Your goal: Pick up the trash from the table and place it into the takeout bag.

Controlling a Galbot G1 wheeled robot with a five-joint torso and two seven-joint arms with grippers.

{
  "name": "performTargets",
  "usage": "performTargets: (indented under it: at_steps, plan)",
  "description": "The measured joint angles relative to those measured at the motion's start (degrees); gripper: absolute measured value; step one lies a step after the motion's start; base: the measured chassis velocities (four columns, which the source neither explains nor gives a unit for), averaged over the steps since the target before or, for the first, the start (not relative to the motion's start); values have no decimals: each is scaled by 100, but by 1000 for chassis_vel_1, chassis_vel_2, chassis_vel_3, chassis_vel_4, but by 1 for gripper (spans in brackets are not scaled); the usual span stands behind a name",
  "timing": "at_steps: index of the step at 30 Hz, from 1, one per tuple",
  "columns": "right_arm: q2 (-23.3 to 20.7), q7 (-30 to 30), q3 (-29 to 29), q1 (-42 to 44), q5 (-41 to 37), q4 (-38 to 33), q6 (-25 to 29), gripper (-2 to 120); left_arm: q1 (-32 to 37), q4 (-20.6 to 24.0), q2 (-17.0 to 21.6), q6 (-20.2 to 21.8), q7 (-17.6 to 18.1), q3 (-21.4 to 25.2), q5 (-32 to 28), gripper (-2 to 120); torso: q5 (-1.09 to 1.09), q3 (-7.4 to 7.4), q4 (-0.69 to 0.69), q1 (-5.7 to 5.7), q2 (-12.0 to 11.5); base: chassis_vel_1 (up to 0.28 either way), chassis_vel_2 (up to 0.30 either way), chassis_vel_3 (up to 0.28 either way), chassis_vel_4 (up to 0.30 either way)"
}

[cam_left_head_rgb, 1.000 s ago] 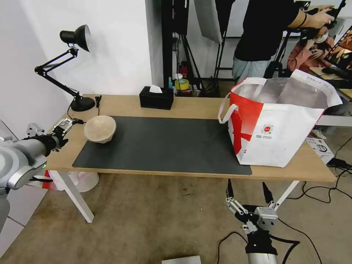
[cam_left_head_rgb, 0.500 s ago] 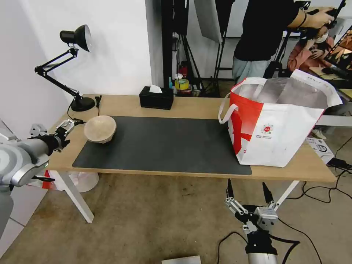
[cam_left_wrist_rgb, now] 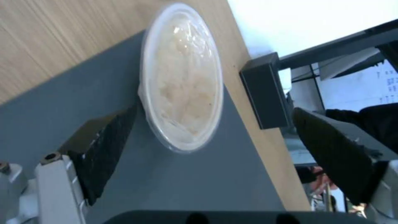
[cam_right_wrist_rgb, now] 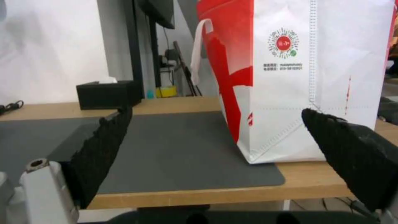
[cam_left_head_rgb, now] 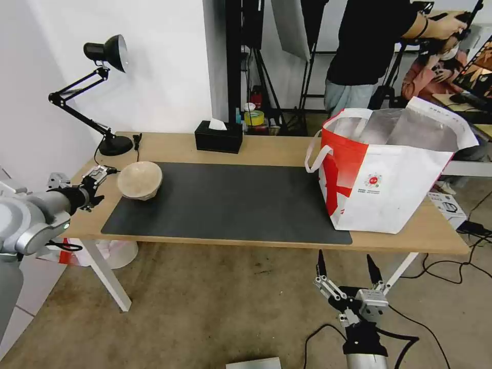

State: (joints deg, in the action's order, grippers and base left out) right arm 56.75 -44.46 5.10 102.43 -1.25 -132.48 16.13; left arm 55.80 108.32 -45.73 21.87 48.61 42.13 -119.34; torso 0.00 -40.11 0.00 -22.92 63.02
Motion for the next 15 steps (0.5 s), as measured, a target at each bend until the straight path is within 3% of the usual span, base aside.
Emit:
performTargets:
  at_steps: [15]
  plan:
    - [0, 0, 0, 0, 0, 0, 0, 100, -399, -296, -98, 353, 340, -90, -756, 100, 0, 0, 0, 0, 0, 0, 0, 0, 0]
